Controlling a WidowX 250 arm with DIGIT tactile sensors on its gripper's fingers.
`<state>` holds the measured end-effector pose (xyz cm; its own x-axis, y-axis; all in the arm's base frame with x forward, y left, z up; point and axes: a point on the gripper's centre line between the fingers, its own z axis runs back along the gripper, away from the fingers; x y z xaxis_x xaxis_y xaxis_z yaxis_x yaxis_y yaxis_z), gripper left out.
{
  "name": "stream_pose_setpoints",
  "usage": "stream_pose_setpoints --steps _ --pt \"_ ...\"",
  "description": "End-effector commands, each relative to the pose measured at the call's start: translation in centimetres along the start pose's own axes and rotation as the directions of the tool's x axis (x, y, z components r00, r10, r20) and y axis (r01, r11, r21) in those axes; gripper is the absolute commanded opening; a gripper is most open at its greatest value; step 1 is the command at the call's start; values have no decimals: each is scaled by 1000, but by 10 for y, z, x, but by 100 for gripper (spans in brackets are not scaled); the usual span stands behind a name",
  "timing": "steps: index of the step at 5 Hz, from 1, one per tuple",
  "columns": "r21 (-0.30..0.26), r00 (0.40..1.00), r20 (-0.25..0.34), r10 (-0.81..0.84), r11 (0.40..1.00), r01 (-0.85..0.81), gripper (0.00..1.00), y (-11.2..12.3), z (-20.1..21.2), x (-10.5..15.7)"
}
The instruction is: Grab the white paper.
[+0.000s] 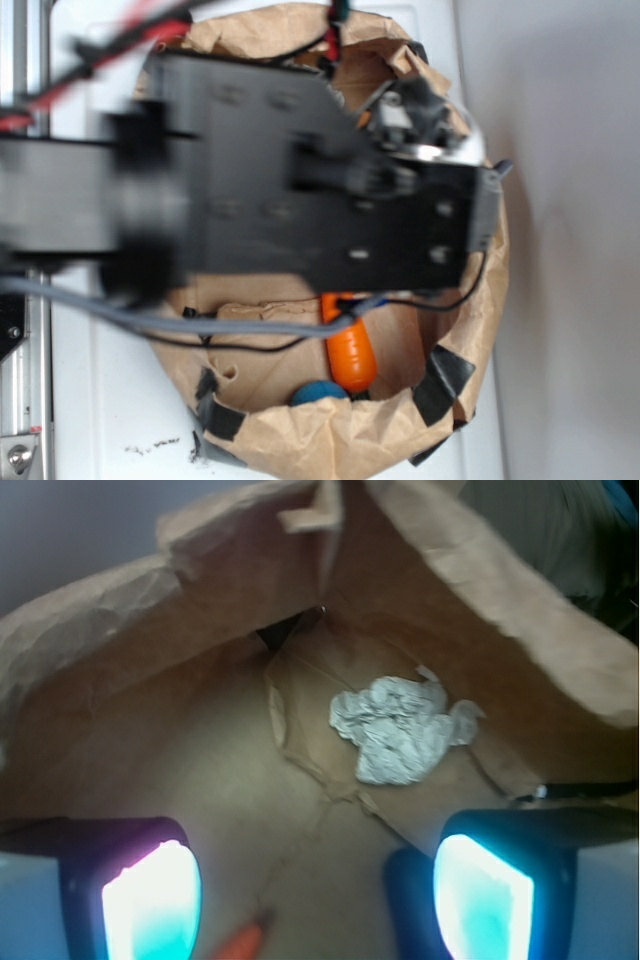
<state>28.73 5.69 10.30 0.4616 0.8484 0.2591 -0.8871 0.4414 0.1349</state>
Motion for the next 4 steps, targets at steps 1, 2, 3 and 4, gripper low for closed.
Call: stream_pose_setpoints --steps 1,2,3,4 --pt "-35 998 5 58 998 -58 100 -8 13 27" --pt "-35 998 5 58 998 -58 100 -8 13 27" --pt "-35 998 5 58 998 -58 100 -8 13 27" --pt "-65 999 4 53 997 -52 100 9 17 24"
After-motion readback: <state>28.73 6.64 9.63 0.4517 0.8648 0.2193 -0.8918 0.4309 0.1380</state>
